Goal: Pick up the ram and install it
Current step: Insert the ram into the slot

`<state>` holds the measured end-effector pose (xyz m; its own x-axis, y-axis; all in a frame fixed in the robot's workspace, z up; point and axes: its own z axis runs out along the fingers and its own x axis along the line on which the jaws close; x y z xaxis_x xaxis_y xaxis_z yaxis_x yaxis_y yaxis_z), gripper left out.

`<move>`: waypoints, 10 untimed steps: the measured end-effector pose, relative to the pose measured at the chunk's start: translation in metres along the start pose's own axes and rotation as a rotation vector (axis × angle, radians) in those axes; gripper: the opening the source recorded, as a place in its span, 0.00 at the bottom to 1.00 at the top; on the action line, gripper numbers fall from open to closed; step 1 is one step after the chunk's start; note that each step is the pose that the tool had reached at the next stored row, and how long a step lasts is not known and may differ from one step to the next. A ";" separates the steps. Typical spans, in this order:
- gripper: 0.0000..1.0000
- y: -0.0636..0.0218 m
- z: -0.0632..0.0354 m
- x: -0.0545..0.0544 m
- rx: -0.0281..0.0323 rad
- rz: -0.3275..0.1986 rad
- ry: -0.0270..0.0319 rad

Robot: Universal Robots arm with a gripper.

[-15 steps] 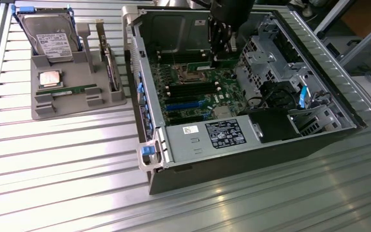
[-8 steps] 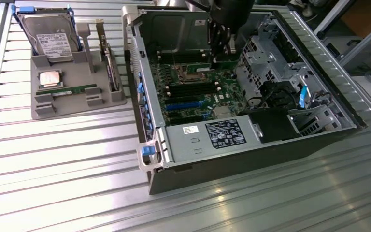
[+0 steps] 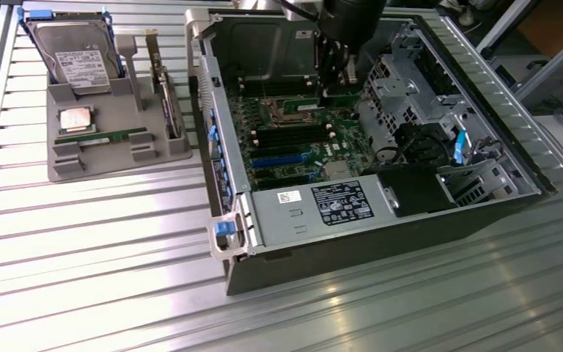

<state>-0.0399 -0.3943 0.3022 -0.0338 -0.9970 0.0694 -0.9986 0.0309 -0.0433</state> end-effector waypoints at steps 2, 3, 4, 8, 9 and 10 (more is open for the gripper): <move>0.13 0.0001 0.0006 0.000 0.0000 0.000 0.0000; 0.13 0.0003 0.0012 0.000 0.0001 0.000 0.0000; 0.13 0.0009 0.0016 0.000 0.0001 0.000 0.0000; 0.13 0.0062 0.0040 0.000 0.0001 0.000 -0.0001; 0.13 0.0071 0.0052 0.000 0.0000 0.000 0.0001; 0.13 0.0082 0.0069 0.001 0.0000 0.000 0.0001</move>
<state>-0.0478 -0.3950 0.2949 -0.0338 -0.9970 0.0694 -0.9986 0.0309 -0.0433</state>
